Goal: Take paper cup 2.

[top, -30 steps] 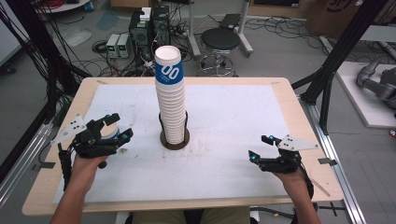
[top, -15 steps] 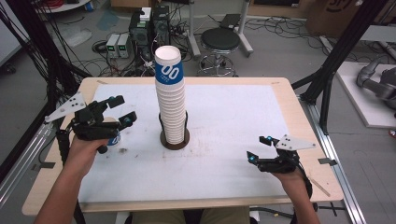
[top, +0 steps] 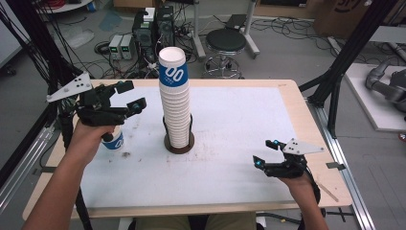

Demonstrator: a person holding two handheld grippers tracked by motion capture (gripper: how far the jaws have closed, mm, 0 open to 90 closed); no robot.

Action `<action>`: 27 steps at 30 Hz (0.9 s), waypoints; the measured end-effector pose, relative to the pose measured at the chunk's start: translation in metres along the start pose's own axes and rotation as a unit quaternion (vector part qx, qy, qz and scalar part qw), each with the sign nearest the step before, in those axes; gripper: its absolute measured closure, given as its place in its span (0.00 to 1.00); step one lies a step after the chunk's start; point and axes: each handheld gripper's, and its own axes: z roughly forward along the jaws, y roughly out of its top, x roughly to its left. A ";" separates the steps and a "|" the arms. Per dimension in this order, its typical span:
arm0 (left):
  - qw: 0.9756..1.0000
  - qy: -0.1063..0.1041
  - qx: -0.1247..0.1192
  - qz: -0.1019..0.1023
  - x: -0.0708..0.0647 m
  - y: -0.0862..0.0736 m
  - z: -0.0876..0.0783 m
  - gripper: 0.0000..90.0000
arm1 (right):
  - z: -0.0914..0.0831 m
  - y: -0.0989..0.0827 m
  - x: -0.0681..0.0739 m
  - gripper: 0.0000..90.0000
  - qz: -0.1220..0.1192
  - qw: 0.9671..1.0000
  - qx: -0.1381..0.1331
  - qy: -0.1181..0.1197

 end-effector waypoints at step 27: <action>1.000 -0.005 0.015 0.025 -0.001 0.050 0.053 0.17 | -0.002 -0.001 -0.002 0.23 0.001 1.000 -0.001 0.002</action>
